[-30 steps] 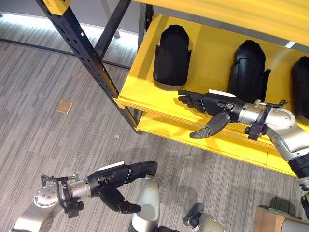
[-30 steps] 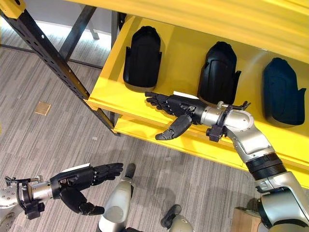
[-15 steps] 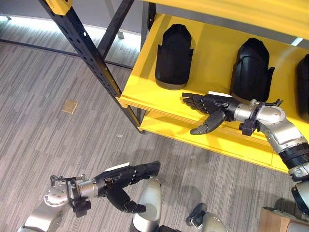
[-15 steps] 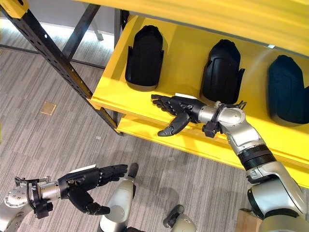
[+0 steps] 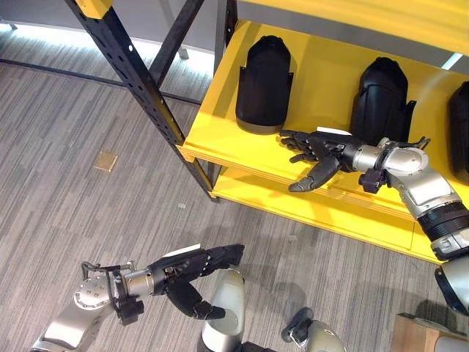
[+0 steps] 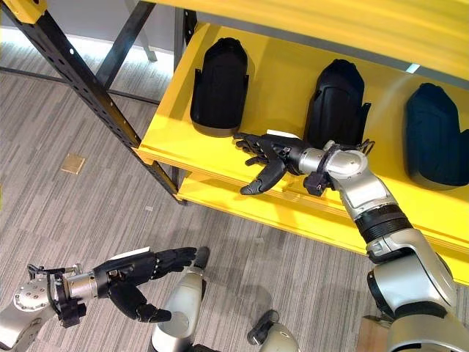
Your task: Move parts from the plastic box to the shelf.
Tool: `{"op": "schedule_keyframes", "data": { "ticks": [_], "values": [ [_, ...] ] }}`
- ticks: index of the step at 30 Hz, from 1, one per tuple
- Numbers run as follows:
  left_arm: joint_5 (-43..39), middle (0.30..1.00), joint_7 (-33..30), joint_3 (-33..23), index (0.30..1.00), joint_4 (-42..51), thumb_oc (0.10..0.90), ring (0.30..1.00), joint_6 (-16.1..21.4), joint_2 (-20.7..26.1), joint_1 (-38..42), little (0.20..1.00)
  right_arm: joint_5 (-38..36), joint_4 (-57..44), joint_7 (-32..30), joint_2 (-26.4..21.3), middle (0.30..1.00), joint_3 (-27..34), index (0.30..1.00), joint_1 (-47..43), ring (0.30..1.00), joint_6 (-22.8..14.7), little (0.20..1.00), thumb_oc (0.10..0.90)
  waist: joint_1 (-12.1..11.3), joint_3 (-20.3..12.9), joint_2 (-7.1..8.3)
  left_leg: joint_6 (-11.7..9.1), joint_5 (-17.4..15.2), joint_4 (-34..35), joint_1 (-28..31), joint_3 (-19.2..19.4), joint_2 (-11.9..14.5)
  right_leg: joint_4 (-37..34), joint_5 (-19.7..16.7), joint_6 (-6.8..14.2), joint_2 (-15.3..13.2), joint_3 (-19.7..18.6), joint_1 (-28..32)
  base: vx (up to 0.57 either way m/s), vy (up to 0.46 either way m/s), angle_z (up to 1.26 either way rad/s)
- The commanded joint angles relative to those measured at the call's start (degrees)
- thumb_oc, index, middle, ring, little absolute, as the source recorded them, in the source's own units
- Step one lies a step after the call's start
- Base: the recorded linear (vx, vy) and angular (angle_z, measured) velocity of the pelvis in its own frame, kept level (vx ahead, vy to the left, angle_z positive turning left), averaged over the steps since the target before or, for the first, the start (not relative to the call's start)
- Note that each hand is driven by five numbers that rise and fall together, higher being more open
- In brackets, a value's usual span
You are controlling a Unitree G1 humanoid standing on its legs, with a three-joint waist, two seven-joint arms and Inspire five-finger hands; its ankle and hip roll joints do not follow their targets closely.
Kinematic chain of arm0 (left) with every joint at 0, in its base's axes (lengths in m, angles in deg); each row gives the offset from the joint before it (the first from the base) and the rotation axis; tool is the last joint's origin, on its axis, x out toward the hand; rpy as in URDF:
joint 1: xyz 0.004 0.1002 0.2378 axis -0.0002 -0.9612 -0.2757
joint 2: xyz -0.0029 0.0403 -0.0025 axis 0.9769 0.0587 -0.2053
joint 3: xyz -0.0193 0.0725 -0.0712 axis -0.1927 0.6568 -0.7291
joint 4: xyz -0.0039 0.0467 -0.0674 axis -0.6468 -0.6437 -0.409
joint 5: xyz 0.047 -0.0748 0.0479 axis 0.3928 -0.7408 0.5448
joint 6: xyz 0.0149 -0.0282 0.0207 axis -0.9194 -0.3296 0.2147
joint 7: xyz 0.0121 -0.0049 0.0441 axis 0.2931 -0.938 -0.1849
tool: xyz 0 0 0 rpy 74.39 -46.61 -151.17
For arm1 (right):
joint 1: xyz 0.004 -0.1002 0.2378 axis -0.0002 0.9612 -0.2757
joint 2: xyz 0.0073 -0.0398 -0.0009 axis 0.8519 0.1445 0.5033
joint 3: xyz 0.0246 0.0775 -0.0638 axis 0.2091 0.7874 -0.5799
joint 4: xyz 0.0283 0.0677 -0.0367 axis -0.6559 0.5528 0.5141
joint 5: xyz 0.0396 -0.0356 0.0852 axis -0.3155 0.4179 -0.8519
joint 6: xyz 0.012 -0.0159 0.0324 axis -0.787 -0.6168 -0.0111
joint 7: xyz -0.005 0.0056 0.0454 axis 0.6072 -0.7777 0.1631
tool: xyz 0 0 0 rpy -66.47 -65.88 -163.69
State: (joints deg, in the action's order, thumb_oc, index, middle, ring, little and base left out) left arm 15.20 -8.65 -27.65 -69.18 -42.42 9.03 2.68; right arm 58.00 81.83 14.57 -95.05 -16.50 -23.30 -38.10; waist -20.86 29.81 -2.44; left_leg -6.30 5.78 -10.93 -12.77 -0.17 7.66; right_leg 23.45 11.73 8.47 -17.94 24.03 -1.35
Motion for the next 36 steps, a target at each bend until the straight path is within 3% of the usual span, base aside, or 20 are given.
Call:
{"op": "schedule_keyframes", "data": {
  "ticks": [1, 15, 18, 19, 21, 24, 36],
  "values": [
    [-2.2, 1.0, -0.2, 1.4, 1.0, 3.3, 0.9, 1.0, 2.8, -1.8, -0.7, 1.0, 0.1, 1.7, -0.6, 0.7, 1.0, -1.3, 1.0, -6.3, 1.0, -2.0, 1.0, 0.9, -1.0, -2.0, -1.2, 0.3, 0.4, 0.3, -1.7, 0.5, 1.4, 6.0, 1.3, -3.3, 1.6, 0.4, -1.1, 0.01, 0.044, -0.01],
    [-2.1, 1.0, -2.9, 2.5, 1.0, 3.2, 0.9, 1.0, 3.5, -1.7, 0.3, 1.0, 1.2, 3.5, -0.4, 2.2, 1.0, -3.6, 1.0, -7.9, 1.0, -2.7, 1.0, 0.9, -2.1, -0.7, -0.19, 0.7, 0.6, 0.1, -3.3, 0.5, 1.2, 5.4, 0.9, -2.8, 1.7, 0.8, -1.4, 0.0, 0.0, 0.0],
    [-0.6, 1.0, -3.6, 3.2, 1.0, 4.1, 0.9, 1.0, 1.7, -2.5, 1.2, 1.0, 2.2, 4.5, -0.4, 3.6, 1.0, -3.1, 1.0, -7.8, 1.0, -2.7, 1.0, 0.9, -2.6, -0.8, 0.15, 0.9, 0.4, -0.4, -3.4, 0.3, 1.1, 5.7, 0.7, -2.5, 1.5, 1.0, -1.4, 0.02, -0.038, 0.0],
    [2.0, 1.0, -4.2, 4.2, 1.0, 4.3, 0.9, 1.0, -1.1, -3.7, 3.4, 1.0, 1.9, 8.0, -0.6, 5.5, 1.0, -3.2, 1.0, -9.6, 1.0, -3.4, 1.0, 0.9, -3.4, -0.9, 1.09, 0.9, 0.2, -0.9, -3.4, 0.0, 1.2, 5.6, 0.5, -2.5, 1.8, 1.6, -0.9, 0.08, -0.164, 0.01],
    [4.5, 1.0, -4.2, 5.6, 1.0, 2.4, 0.9, 1.0, -3.1, -4.9, 7.0, 1.0, 0.0, 12.5, -1.0, 7.7, 1.0, -4.1, 1.0, -12.8, 1.0, -4.2, 1.0, 0.9, -4.4, -0.9, 2.49, 0.7, 0.2, -1.2, -3.6, -0.6, 1.6, 5.0, 0.1, -2.6, 2.5, 2.5, 0.0, 0.08, -0.212, 0.13],
    [7.2, 1.0, -6.3, 9.1, 1.0, -1.5, 0.9, 1.0, -3.0, -6.9, 11.2, 1.0, -1.0, 15.5, -1.5, 10.7, 1.0, -4.9, 1.0, -16.8, 1.0, -3.5, 1.0, 0.9, -4.8, -1.1, 4.03, 0.4, 0.6, -0.9, -4.0, -0.8, 2.2, 4.4, -0.4, -2.7, 3.4, 2.8, 0.2, 0.02, -0.119, 0.19],
    [9.0, 1.0, -16.6, 19.5, 1.0, -9.6, 0.9, 1.0, -4.0, -12.9, 20.9, 1.0, 0.3, 19.1, -3.6, 18.2, 1.0, -6.4, 1.0, -19.2, 1.0, -5.1, 1.0, 0.9, -3.2, -1.4, 5.72, 0.2, 1.4, -1.4, -5.2, 0.0, 3.6, 5.4, -0.4, -2.9, 3.9, 1.6, -0.9, 0.0, -0.004, -0.03]
  ]
}}
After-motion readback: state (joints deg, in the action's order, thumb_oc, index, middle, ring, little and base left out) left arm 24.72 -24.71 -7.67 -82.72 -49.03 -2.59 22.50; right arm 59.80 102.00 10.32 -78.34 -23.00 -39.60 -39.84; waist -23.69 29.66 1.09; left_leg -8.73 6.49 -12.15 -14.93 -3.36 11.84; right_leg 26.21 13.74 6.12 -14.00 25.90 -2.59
